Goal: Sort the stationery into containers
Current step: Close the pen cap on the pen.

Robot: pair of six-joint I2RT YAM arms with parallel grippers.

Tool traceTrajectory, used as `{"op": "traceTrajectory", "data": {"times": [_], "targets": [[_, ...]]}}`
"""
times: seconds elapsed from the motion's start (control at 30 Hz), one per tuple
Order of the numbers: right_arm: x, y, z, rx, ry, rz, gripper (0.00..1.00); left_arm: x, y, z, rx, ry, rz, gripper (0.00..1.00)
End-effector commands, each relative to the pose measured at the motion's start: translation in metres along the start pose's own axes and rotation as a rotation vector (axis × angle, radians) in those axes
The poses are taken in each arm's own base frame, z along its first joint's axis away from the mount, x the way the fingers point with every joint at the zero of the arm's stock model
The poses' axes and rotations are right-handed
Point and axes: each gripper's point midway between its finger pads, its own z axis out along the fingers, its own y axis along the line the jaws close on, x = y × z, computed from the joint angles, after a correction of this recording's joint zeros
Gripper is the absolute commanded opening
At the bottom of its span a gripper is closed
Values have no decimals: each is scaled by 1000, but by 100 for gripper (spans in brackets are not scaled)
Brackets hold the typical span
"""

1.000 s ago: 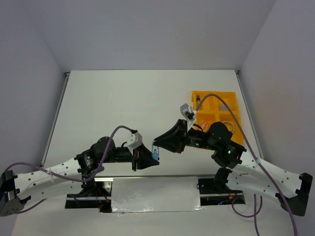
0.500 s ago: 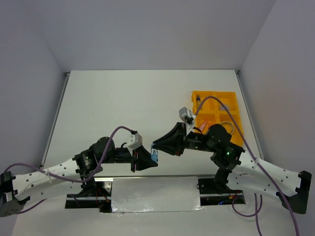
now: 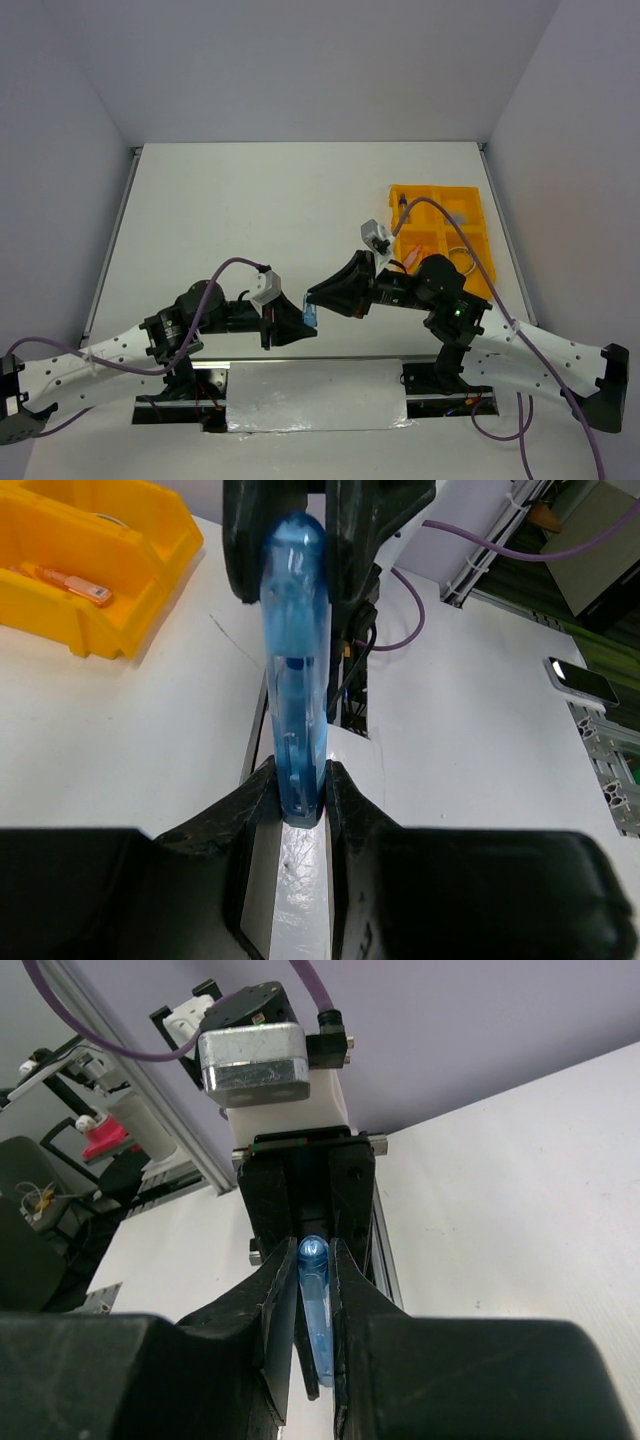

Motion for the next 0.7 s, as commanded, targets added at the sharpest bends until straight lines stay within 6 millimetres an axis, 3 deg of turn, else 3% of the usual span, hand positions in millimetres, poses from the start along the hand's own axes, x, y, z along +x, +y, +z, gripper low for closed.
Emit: {"op": "traceTrajectory", "data": {"times": [0.0,0.3,0.67], "targets": [[10,8,1,-53,19,14,0,-32,-1,-2,-13,-113,58,0],[38,10,6,-69,110,7,0,-40,3,-2,-46,-119,75,0],[79,-4,-7,-45,159,16,0,-64,7,-9,-101,-203,103,0]]}}
